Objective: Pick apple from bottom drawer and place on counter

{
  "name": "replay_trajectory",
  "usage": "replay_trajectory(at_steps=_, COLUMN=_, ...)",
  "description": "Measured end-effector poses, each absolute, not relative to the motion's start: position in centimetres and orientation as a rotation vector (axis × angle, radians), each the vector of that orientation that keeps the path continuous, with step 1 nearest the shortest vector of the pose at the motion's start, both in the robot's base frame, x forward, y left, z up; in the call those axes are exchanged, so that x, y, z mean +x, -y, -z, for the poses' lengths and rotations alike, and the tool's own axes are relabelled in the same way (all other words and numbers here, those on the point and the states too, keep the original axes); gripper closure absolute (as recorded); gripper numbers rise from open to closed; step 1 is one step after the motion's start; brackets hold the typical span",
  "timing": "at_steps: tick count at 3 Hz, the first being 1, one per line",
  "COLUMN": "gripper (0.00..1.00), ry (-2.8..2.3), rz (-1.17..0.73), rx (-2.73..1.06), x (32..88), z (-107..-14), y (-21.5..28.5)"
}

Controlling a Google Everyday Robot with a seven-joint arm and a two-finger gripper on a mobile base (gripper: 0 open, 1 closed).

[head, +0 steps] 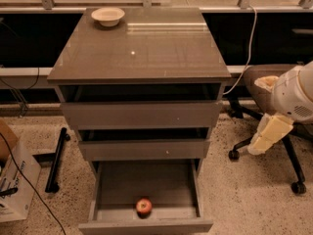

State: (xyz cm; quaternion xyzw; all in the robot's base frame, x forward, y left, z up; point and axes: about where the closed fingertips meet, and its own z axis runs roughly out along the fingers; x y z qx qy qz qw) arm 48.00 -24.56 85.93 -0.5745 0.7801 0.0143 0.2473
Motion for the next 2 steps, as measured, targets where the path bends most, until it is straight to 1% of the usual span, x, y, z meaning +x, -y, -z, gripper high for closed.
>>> replay_trajectory(at_steps=2, gripper=0.00, ry=-2.134, rz=-0.046, rx=-1.593, x=47.98, z=-85.05, y=23.75)
